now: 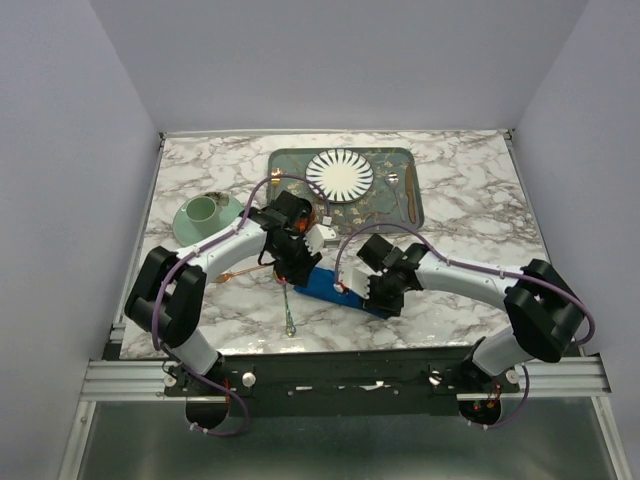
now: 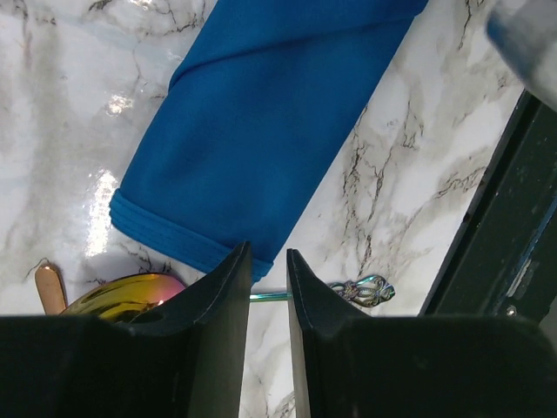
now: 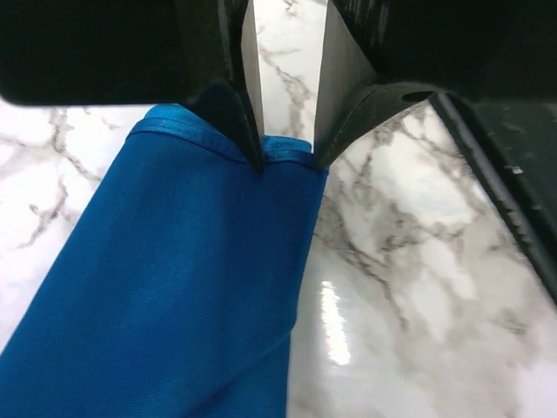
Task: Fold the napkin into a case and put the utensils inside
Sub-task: Turn over the smaller rectangle-folded napkin at the center of the board, then pick up the spoon from the center of the board.
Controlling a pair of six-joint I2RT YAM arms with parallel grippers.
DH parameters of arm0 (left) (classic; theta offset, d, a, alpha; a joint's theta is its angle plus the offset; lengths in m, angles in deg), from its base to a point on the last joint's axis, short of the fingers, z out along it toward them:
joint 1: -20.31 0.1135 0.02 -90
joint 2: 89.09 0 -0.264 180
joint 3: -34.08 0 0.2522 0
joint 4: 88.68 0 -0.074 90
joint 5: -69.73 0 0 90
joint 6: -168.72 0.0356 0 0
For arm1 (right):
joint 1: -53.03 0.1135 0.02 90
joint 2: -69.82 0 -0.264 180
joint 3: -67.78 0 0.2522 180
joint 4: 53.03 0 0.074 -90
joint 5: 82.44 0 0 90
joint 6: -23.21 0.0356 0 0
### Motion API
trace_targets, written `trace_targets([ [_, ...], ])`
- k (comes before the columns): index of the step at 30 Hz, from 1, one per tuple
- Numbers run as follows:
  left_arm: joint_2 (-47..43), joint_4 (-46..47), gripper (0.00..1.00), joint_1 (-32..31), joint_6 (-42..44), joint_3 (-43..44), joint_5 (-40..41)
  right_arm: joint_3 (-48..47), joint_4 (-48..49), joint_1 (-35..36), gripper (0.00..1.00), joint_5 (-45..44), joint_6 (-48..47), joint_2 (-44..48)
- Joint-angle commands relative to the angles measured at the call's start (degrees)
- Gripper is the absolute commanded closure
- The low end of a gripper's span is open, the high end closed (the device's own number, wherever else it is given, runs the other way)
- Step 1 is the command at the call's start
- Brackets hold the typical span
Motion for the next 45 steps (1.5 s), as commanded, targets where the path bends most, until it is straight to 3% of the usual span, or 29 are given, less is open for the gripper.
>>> trace_targets([
  [1, 3.08, -3.67, 0.67, -1.34, 1.38, 3.14, 3.25, -3.14, -6.77, -1.33, 0.57, 8.58, 3.12, 2.81],
  [3, 2.74, -5.25, 0.67, -1.34, 2.35, 3.32, 3.69, -6.47, -9.24, -8.84, 0.50, 14.09, 2.77, 5.10],
  [7, -0.16, -6.67, 0.67, -1.34, 3.76, 2.27, 2.37, -10.96, -15.84, -18.38, 0.46, 17.90, -0.30, 4.41],
  [16, 0.97, -4.21, 0.67, -2.22, 7.10, -1.87, 4.83, -13.52, -15.32, -20.32, 0.45, 19.92, 3.47, -3.58],
  [22, 8.61, -0.08, 0.69, -3.53, 5.69, 3.22, 6.41, -12.73, -15.92, -25.33, 0.44, 20.71, 3.21, -8.42],
  [28, 13.28, 1.24, 0.69, -5.64, 5.34, 9.11, 6.15, -13.96, -18.30, -28.59, 0.41, 22.13, 2.33, -7.20],
  [31, 9.43, -1.48, 0.58, -5.12, 6.83, 9.04, 4.05, -15.19, -18.92, -29.29, 0.39, 21.25, 2.94, -5.80],
  [32, 7.50, -2.27, 0.47, -4.34, 9.97, 8.42, 2.47, -15.97, -19.09, -29.46, 0.38, 21.07, 3.03, -5.53],
  [34, 0.73, -5.95, 0.35, -2.14, 14.89, 6.50, 0.10, -16.68, -19.88, -29.64, 0.37, 20.81, 3.12, -4.83],
  [35, -1.55, -7.45, 0.27, 1.26, 22.05, 5.96, -0.87, -17.29, -20.15, -29.64, 0.37, 20.72, 3.12, -4.65],
  [38, -9.73, -11.50, 0.18, 6.81, 34.56, 2.45, -2.64, -18.35, -20.33, -29.64, 0.36, 20.19, 3.91, -4.56],
  [40, -13.69, -12.64, 0.16, 7.36, 47.66, -1.14, 1.13, -19.49, -20.33, -29.64, 0.35, 19.93, 4.52, -5.08],
  [43, -14.67, -13.09, 0.16, 7.45, 59.00, -3.88, 2.46, -20.72, -20.33, -29.64, 0.32, 19.93, 5.49, -6.22],
  [45, -12.31, -13.35, 0.18, 7.36, 61.93, -3.80, 1.50, -21.16, -20.33, -29.55, 0.32, 19.66, 5.93, -7.27],
])
